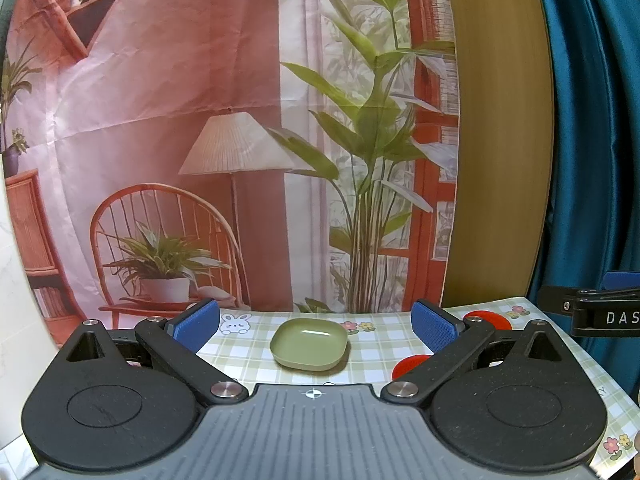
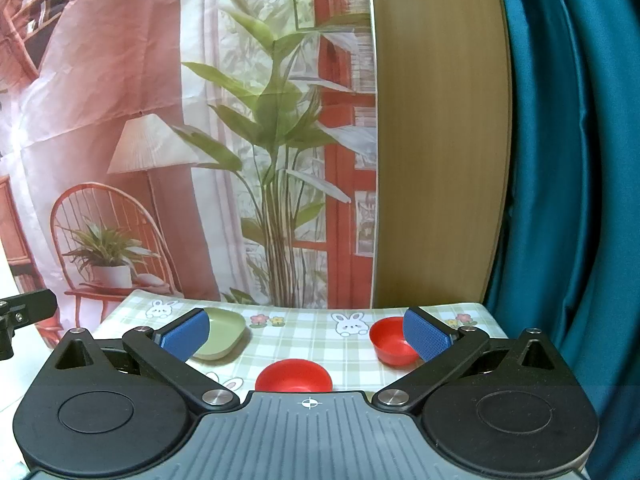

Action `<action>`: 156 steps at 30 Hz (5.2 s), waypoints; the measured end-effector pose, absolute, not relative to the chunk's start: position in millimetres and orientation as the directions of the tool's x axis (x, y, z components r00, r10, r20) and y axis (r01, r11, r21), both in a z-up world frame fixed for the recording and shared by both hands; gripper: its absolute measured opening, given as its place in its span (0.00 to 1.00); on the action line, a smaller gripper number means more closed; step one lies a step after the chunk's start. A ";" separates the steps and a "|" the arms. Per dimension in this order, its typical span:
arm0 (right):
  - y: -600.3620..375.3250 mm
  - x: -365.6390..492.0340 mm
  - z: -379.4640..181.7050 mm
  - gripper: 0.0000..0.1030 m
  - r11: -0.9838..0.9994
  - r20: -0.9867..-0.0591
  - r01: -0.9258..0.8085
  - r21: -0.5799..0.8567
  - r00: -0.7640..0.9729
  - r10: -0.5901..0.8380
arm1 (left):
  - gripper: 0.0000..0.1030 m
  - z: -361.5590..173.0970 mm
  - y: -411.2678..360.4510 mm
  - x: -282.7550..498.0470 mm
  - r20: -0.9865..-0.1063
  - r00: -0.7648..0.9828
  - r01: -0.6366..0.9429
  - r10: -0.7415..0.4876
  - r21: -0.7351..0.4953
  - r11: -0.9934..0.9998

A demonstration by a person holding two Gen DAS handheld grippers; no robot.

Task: Organize plates and bowls

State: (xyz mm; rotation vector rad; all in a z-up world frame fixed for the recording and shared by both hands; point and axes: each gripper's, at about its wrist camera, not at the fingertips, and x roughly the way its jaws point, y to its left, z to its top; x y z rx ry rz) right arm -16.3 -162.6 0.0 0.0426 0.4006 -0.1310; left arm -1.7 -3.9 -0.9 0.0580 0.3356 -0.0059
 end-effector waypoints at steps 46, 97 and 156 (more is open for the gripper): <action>-161.8 -18.8 0.5 1.00 0.991 -0.386 0.135 0.014 0.915 -0.120 | 1.00 0.3 -10.3 -1.7 -0.327 0.945 0.020 -0.003 0.050 0.999; -158.1 90.7 -129.0 0.79 0.998 -0.518 0.009 0.059 0.855 0.023 | 0.89 -137.4 40.6 107.2 -0.673 0.740 -0.017 0.019 0.010 1.000; -134.1 94.0 -245.5 0.05 0.987 -0.782 -0.062 0.145 0.604 0.153 | 0.08 -232.0 34.4 89.3 -0.848 0.498 -0.002 -0.181 -0.209 0.978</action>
